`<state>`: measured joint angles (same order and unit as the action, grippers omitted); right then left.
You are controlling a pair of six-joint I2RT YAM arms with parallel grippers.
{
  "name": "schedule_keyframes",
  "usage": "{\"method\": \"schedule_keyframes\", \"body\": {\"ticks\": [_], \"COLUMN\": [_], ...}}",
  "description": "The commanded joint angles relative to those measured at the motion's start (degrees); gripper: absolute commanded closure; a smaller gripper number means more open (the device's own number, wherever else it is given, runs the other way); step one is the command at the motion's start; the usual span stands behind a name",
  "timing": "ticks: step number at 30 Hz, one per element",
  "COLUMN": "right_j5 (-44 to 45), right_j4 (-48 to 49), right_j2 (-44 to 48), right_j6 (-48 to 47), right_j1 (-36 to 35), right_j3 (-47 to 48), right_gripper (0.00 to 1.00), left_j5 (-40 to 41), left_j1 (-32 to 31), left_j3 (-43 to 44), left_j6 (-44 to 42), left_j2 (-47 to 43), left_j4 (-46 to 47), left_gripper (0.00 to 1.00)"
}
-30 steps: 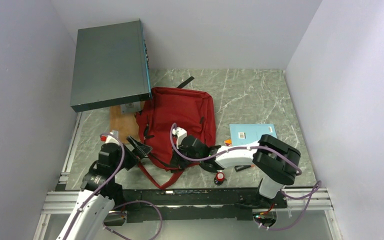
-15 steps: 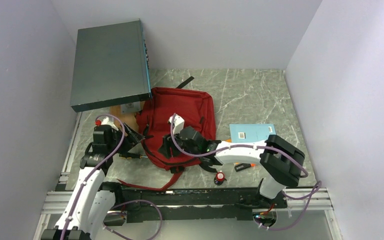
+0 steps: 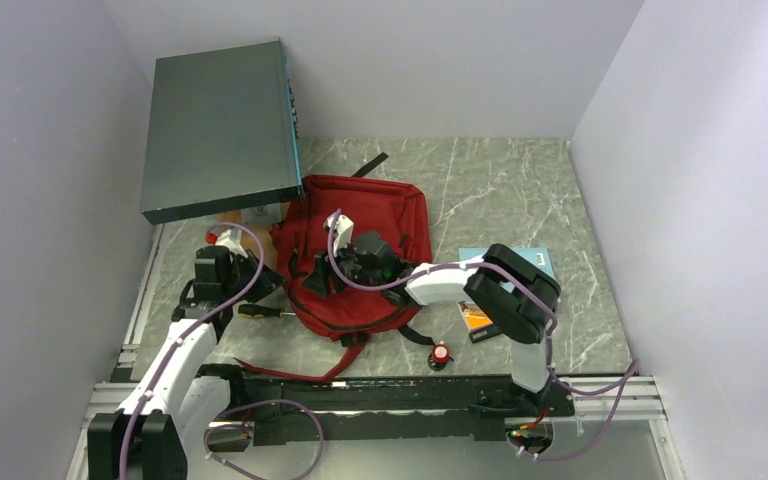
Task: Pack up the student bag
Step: Unzip the student bag at the center of the board.
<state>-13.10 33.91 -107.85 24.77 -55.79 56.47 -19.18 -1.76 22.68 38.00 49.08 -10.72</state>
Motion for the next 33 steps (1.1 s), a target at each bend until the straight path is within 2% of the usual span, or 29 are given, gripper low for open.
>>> {"method": "schedule_keyframes", "body": {"ticks": [1, 3, 4, 9, 10, 12, 14, 18, 20, 21, 23, 25, 27, 33], "right_j5": [-7.16, -7.67, -7.8, -6.24, -5.93, -5.71, -5.35, -4.04, -1.16, 0.2, 1.94, 2.18, 2.29, -1.08], "right_j4": [7.29, 6.65, 6.61, 7.14, 6.99, 6.86, 6.85, 5.73, 4.58, 4.05, 3.57, 3.43, 4.35, 3.89], "right_j2": [-2.72, -4.21, -4.94, -6.98, -7.34, -8.1, -8.95, -10.88, -11.93, -12.35, -12.67, -12.74, -12.73, -12.87], "right_j6": [-7.82, -10.45, -11.32, -15.3, -16.22, -18.2, -20.01, -25.63, -29.56, -31.11, -32.66, -32.5, -32.09, -35.56], "right_j1": [0.57, 0.53, 0.57, 0.69, 0.68, 0.68, 0.68, -0.03, -1.09, -1.82, -2.69, -3.19, -3.5, -3.54], "right_j3": [3.78, 5.48, 6.02, 7.06, 7.4, 7.93, 8.82, 10.78, 11.63, 12.16, 12.55, 12.74, 12.35, 10.75], "right_gripper": [0.4, 0.41, 0.42, 0.43, 0.44, 0.44, 0.44, 0.44, 0.45, 0.47, 0.52, 0.59, 0.62, 0.53], "left_j5": [-4.19, -2.82, -1.4, 4.81, 5.11, 4.57, 3.38, 2.84, 2.01, 1.26, -0.19, -1.05, -1.21, -2.64], "left_j1": [0.51, 0.45, 0.53, 0.55, 0.52, 0.51, 0.49, 0.48, 0.49, 0.48, 0.47, 0.53, 0.48, 0.53], "left_j3": [-1.36, -1.2, -0.77, 0.92, 0.99, 1.26, 1.39, 1.54, 1.93, 1.94, 1.39, 0.75, 0.34, -1.15], "left_j6": [-1.27, -1.42, -1.81, -3.01, -3.02, -2.38, -1.68, -0.11, 0.37, 0.87, 1.6, 1.97, 1.76, 0.11], "left_j2": [-1.05, -2.27, -2.81, -4.24, -3.67, -1.78, 1.12, 6.77, 8.83, 9.41, 9.56, 8.74, 7.45, 3.39], "left_j4": [7.06, 5.85, 4.45, 0.55, 1.09, 2.79, 5.45, 9.74, 11.55, 12.61, 14.26, 15.28, 14.92, 15.89], "left_gripper": [1.0, 1.0, 0.92, 0.32, 0.23, 0.15, 0.16, 0.28, 0.45, 0.57, 0.68, 0.73, 0.78, 0.86]}}
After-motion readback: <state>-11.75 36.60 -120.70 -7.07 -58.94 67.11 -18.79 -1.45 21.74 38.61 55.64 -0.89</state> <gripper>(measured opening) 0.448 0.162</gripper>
